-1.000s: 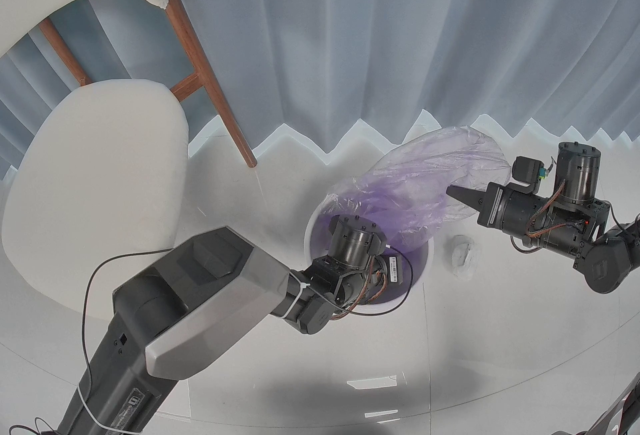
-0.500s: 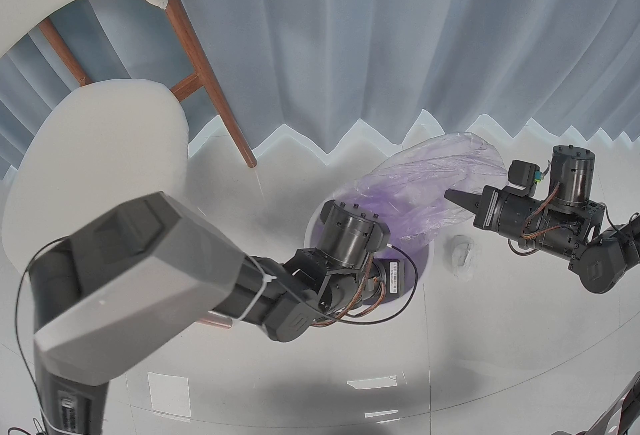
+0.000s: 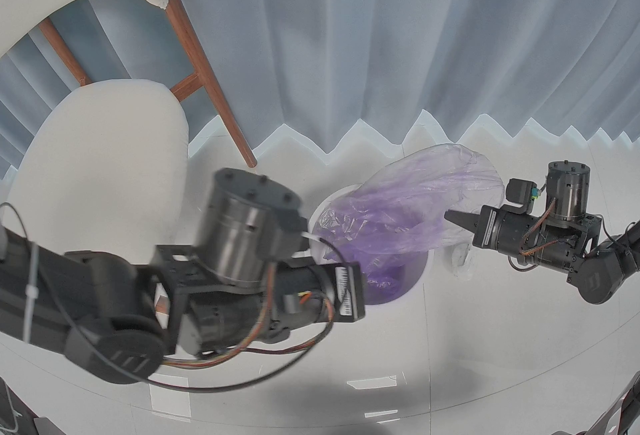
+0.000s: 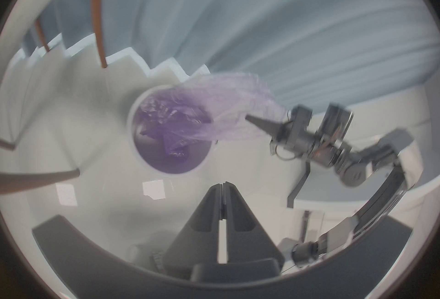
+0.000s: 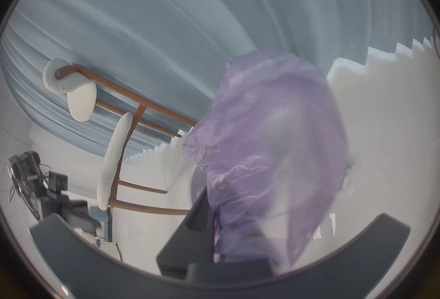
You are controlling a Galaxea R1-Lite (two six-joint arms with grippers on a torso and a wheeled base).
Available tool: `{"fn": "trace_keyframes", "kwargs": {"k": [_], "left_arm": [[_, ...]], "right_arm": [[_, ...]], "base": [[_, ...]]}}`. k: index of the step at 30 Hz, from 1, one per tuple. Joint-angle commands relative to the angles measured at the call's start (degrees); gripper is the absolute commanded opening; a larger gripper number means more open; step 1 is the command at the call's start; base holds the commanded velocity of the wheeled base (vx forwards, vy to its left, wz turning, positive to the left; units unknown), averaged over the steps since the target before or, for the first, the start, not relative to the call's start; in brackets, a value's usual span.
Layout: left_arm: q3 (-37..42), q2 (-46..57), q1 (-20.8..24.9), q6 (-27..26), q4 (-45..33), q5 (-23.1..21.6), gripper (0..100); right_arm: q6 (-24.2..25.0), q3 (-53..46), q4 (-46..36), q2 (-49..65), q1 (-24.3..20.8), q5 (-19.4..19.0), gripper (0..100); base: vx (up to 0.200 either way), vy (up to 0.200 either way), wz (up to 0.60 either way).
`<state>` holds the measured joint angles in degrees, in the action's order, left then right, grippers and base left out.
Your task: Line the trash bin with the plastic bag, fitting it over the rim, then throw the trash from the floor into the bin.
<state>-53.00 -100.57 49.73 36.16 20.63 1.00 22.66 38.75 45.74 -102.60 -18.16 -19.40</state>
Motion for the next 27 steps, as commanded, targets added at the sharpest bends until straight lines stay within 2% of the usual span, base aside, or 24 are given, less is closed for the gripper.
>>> {"fn": "trace_keyframes", "kwargs": {"k": [1, 3, 4, 7, 8, 11, 13, 17, 18, 19, 20, 21, 23, 25, 27], "left_arm": [[7.92, 14.18, -3.58, 8.49, 0.64, -0.30, 0], [8.09, 14.44, -3.49, 9.28, 0.82, -0.30, 0], [9.32, 15.41, -3.58, 17.19, 5.30, -0.47, 0], [10.20, 15.32, -3.49, 25.54, 12.24, -0.56, 0], [10.55, 15.32, -3.58, 26.95, 12.77, -0.82, 0], [11.43, 13.82, -3.67, 26.33, 12.77, -1.70, 0], [11.70, 10.40, -4.02, 23.96, 12.95, -1.97, 0], [13.10, -0.15, -7.71, 13.59, 14.27, -0.47, 0], [13.10, -0.15, -7.71, 13.59, 14.27, -0.47, 0], [14.24, -3.75, -10.79, 7.88, 18.84, -1.44, 0], [14.24, -3.75, -10.79, 7.88, 18.84, -1.44, 0], [15.83, -7.36, -13.08, 2.95, 25.34, -3.64, 0], [17.23, -11.14, -15.27, -2.23, 32.20, -6.45, 0], [17.58, -13.95, -17.38, -6.98, 36.94, -9.96, 0], [17.32, -15.18, -18.17, -8.56, 38.26, -11.37, 0]], "right_arm": [[-0.34, -6.85, -1.53, 6.18, -0.03, -0.12, 0], [-0.43, -7.29, -1.97, 6.71, -0.03, -0.12, 0], [-0.34, -8.78, -6.19, 10.22, -0.12, -0.20, 0], [-0.34, -9.49, -11.11, 13.65, -0.03, -0.12, 0], [-0.34, -9.57, -12.43, 14.88, -0.03, -0.12, 0], [-0.07, -9.57, -15.42, 17.69, 0.76, -0.12, 0], [-0.16, -9.40, -16.47, 18.48, 1.03, -0.20, 0], [0.01, -8.26, -16.38, 18.13, 2.26, -0.29, 0], [0.01, -8.26, -16.38, 18.13, 2.26, -0.29, 0], [0.19, -7.29, -16.38, 17.69, 2.78, -0.73, 0], [0.19, -7.29, -16.38, 17.69, 2.78, -0.73, 0], [1.24, -6.50, -16.30, 17.25, 3.05, -1.61, 0], [2.91, -5.79, -16.12, 17.25, 3.75, -2.23, 0], [4.58, -5.27, -16.12, 17.69, 4.10, -3.28, 0], [5.37, -5.18, -16.12, 17.87, 4.28, -3.90, 0]], "base": [[0.000, 0.000, 0.00], [0.000, 0.000, 0.00], [0.000, 0.000, 0.00], [0.000, 0.000, 0.00], [0.000, 0.000, 0.00], [0.000, 0.000, 0.00], [0.000, 0.000, 0.00], [0.000, 0.000, 0.00], [0.000, 0.000, 0.00], [0.000, 0.000, 0.00], [0.000, 0.000, 0.00], [0.000, 0.000, 0.00], [0.000, 0.000, 0.00], [0.000, 0.000, 0.00], [0.000, 0.000, 0.00]]}}
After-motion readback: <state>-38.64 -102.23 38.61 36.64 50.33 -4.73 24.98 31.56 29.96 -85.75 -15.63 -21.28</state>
